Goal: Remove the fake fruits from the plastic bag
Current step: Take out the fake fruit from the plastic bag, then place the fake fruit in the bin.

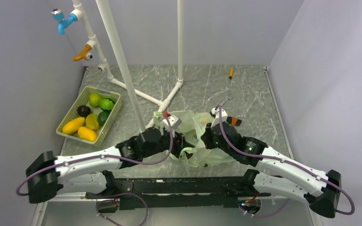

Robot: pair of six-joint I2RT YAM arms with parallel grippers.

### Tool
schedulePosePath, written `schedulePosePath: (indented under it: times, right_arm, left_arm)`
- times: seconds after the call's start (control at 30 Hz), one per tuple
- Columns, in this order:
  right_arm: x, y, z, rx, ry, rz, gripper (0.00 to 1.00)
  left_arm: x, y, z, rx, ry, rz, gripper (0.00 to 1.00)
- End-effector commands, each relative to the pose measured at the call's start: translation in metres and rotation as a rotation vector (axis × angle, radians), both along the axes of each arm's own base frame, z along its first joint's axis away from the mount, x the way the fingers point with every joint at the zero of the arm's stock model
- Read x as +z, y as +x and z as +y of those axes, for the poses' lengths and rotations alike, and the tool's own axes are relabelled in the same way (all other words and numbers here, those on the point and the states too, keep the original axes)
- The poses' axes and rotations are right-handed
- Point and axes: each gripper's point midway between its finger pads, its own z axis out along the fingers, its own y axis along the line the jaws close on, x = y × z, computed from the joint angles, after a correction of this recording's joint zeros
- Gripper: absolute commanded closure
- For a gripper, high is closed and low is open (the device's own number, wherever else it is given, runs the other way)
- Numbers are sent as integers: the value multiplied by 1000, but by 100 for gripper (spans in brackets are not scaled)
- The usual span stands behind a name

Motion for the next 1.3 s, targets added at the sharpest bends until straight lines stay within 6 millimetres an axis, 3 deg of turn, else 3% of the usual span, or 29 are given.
schedulePosePath:
  times: [0.0, 0.13, 0.27, 0.6, 0.87, 1.13, 1.27]
  right_arm:
    - [-13, -1, -11, -24, -38, -2, 100]
    - [-20, -6, -22, -69, -8, 9, 100]
    - [-17, -8, -27, -77, 9, 0, 100]
    - [-16, -5, -17, -51, -1, 5, 100]
    - [-17, -7, -19, -52, 3, 7, 100]
    - [-16, -9, -22, -57, 8, 10, 100]
    - [-12, -9, -25, -63, 6, 1, 100]
  left_arm:
    - [44, 8, 24, 81, -38, -89, 97]
    - [65, 14, 56, 178, -28, -130, 100]
    - [69, 22, 88, 297, 25, -146, 100]
    - [37, 27, 168, 574, 232, -59, 100]
    - [38, 38, 242, 861, 376, -72, 100]
    - [39, 72, 278, 969, 347, -10, 100]
    - [64, 86, 307, 1083, 359, -4, 100]
